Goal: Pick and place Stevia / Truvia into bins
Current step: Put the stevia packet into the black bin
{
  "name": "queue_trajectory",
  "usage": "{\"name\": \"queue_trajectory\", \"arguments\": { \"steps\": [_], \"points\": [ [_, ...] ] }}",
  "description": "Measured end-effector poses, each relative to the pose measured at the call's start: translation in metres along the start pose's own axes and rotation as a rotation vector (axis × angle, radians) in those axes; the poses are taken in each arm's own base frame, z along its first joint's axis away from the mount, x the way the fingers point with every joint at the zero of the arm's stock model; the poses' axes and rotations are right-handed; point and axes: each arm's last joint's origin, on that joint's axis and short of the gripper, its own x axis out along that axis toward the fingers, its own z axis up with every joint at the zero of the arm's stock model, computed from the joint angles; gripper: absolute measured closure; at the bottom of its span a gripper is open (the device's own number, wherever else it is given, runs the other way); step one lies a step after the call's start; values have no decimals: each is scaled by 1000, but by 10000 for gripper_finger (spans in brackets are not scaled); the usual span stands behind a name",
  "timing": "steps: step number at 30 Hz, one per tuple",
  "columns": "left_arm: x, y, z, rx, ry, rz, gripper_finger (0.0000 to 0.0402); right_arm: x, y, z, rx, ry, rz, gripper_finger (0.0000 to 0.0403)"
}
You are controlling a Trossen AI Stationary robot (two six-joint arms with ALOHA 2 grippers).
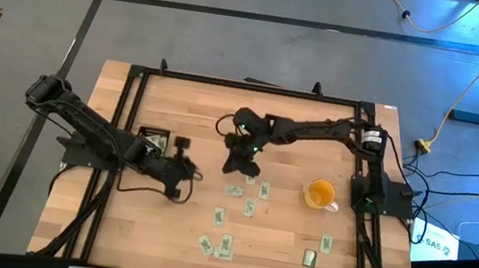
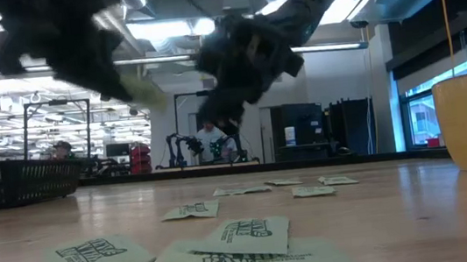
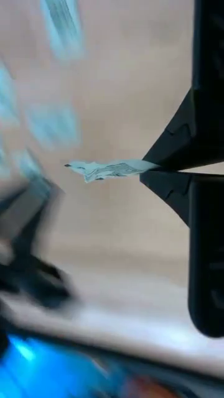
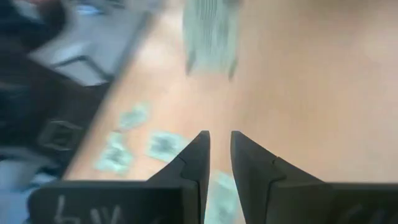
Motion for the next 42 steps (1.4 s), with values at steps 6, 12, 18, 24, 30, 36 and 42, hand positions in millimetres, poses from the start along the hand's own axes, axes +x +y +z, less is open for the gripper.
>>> {"name": "queue_trajectory", "arguments": {
  "steps": [6,12,18,24,30,36,42],
  "points": [
    [-13,14,-24,-126,268,246,398,-18,-21,-8,84,41,-220,336],
    [-25,20,-47,-340,481,326,398,-23,-26,-8,89,35,-244,334],
    [-34,24,-59,-499,603,410,398,-22,-26,-8,58,35,-242,334],
    [-31,24,-60,-558,647,393,398,-22,-26,-8,55,34,-242,334],
    [-14,18,-71,-507,781,416,398,-22,-26,-8,55,34,-241,334],
    [-1,13,-75,-428,858,431,395,-22,-26,-8,62,35,-240,334],
    [-1,13,-75,-422,859,427,360,-22,-26,-9,102,36,-240,334]
  ]
}}
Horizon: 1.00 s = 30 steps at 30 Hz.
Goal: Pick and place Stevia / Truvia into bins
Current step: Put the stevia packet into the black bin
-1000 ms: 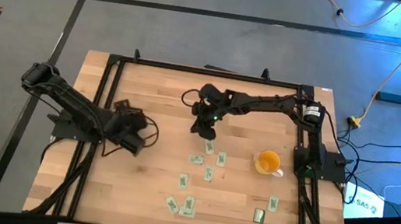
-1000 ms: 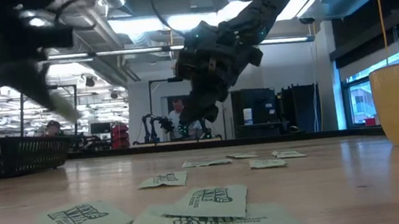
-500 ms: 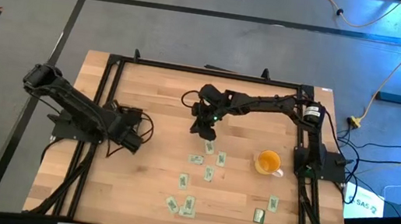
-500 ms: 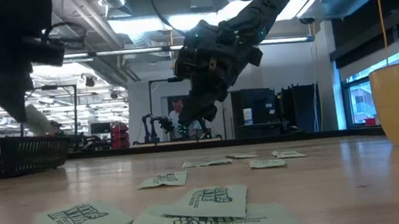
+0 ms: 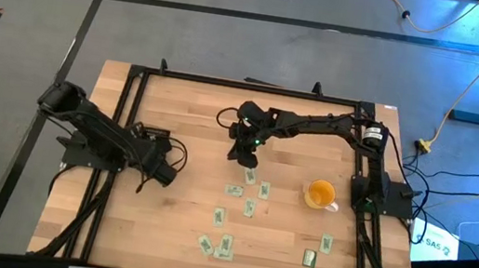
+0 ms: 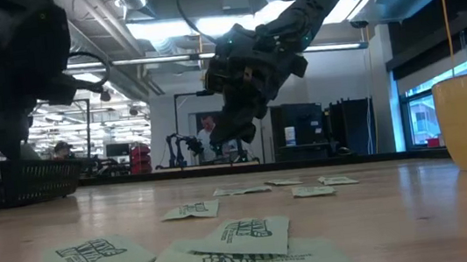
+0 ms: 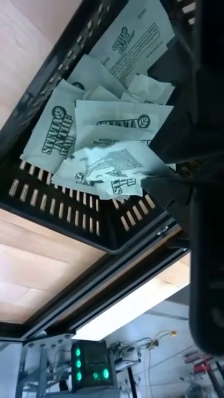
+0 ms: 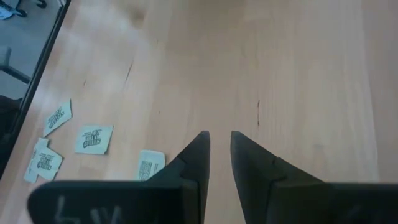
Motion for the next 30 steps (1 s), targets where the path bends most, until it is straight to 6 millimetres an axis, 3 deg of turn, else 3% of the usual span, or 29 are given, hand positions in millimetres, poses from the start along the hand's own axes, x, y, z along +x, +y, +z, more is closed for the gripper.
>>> {"name": "queue_trajectory", "arguments": {
  "steps": [9,20,26,30],
  "points": [
    [-9,11,-2,-6,-57,-80,311,0,0,2,8,-17,-1,334],
    [-34,27,-8,-75,-296,-319,311,4,5,-1,-72,13,-14,334],
    [-49,26,-5,-180,-521,-442,307,6,24,-8,-223,169,-224,334],
    [-57,21,3,-145,-673,-430,309,18,46,-17,-343,318,-400,333]
  ]
}}
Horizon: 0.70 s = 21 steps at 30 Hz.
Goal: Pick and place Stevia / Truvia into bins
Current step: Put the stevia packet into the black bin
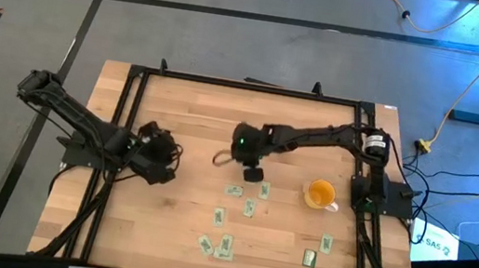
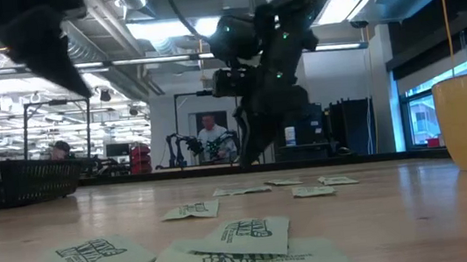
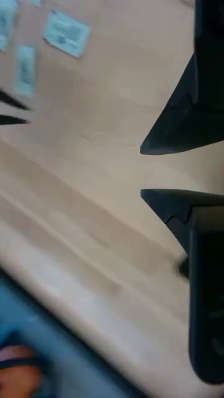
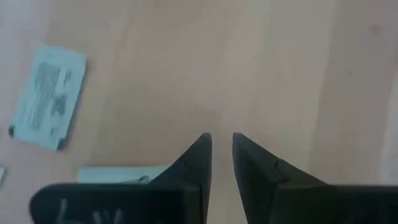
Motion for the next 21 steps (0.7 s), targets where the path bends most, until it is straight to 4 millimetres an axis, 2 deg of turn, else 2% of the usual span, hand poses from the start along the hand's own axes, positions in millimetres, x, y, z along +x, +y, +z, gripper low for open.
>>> {"name": "queue_trajectory", "arguments": {
  "steps": [4,8,16,21],
  "points": [
    [3,-7,7,81,-95,25,314,1,27,2,-48,85,-36,333],
    [6,-8,9,123,-124,63,315,1,43,2,-3,137,-53,333],
    [6,-7,9,77,-131,70,316,0,47,-2,169,182,-71,333],
    [6,-7,9,64,-131,69,317,0,46,-2,177,182,-72,334]
  ]
}}
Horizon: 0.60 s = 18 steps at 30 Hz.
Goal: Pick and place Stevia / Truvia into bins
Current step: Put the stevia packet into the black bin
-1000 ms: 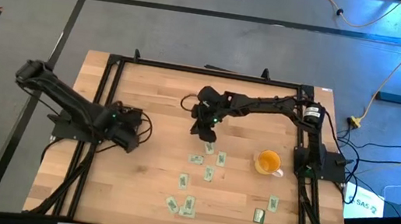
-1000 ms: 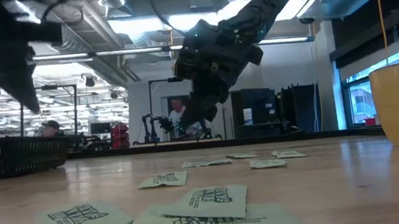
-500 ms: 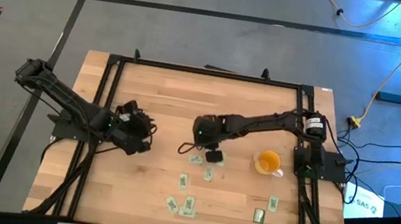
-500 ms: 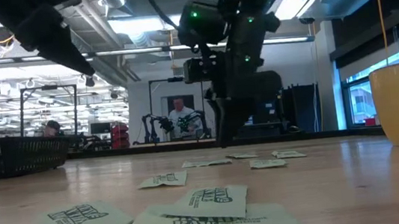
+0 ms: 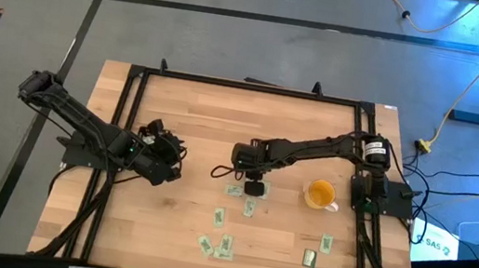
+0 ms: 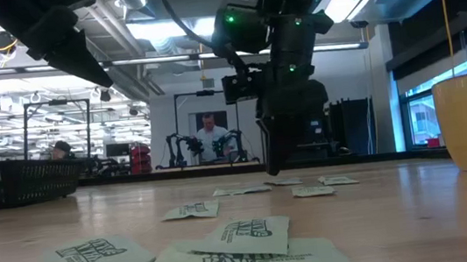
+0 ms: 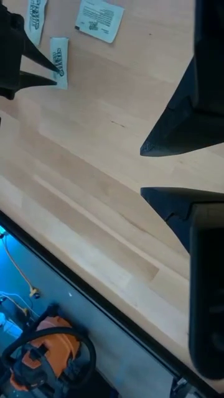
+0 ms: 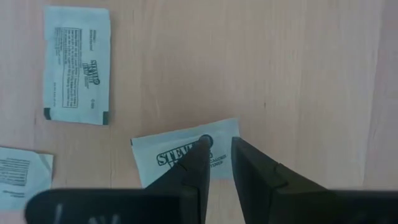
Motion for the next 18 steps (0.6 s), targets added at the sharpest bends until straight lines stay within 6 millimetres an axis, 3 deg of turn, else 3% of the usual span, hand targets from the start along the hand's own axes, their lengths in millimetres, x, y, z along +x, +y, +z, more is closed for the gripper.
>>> {"name": "queue_trajectory", "arguments": {
  "steps": [7,18],
  "points": [
    [0,0,0,0,0,0,317,4,0,-1,0,-12,0,334],
    [0,0,0,0,2,-3,316,19,3,-20,-31,6,-1,343]
  ]
}}
